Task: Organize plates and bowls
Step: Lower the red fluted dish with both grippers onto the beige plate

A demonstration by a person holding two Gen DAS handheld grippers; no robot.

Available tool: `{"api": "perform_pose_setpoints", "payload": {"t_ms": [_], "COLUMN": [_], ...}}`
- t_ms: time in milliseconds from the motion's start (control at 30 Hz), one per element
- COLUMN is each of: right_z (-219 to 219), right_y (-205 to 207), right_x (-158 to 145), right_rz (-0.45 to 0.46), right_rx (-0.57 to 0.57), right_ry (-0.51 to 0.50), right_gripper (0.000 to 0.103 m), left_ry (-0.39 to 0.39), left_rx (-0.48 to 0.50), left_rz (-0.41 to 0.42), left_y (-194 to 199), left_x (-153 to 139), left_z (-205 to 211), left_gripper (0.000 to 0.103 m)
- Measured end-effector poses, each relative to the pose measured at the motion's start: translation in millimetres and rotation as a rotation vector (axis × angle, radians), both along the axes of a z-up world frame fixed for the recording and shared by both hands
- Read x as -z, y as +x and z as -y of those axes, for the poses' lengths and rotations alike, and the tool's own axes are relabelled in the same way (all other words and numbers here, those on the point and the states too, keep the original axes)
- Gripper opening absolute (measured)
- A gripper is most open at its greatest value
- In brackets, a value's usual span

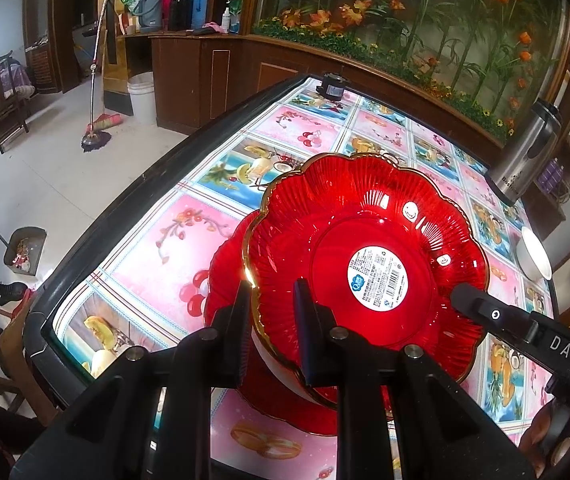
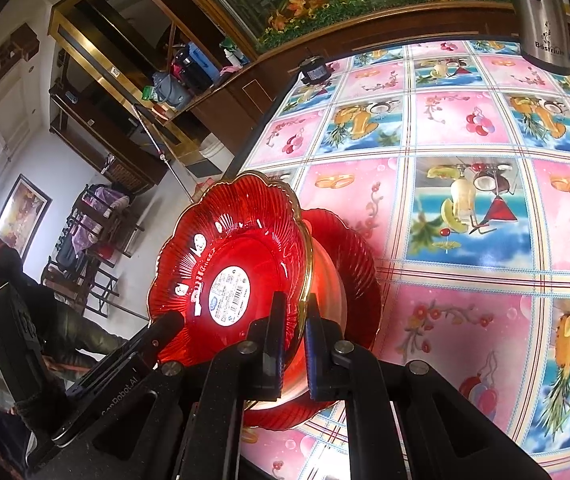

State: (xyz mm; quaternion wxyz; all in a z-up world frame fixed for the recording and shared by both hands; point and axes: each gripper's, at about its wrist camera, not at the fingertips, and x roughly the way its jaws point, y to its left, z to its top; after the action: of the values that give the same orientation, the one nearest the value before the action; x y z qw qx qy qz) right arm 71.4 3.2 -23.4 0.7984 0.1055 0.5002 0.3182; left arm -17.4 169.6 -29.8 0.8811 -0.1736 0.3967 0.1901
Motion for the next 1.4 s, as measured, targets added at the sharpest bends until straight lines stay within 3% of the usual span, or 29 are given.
{"api": "perform_pose_setpoints", "payload": {"t_ms": [1400], "right_z": [3.5], "right_y": [4.5], "right_x": [7.8], "right_rz": [-0.020], "right_rx": [0.011], "right_ry": [-0.011], "right_gripper": [0.007], "left_ry": [0.004], "left_rx": [0.010], "left_rz": [-0.024], "left_y": [7.3], "left_x": [6.6], "left_z": [1.8], "left_gripper": [0.017]}}
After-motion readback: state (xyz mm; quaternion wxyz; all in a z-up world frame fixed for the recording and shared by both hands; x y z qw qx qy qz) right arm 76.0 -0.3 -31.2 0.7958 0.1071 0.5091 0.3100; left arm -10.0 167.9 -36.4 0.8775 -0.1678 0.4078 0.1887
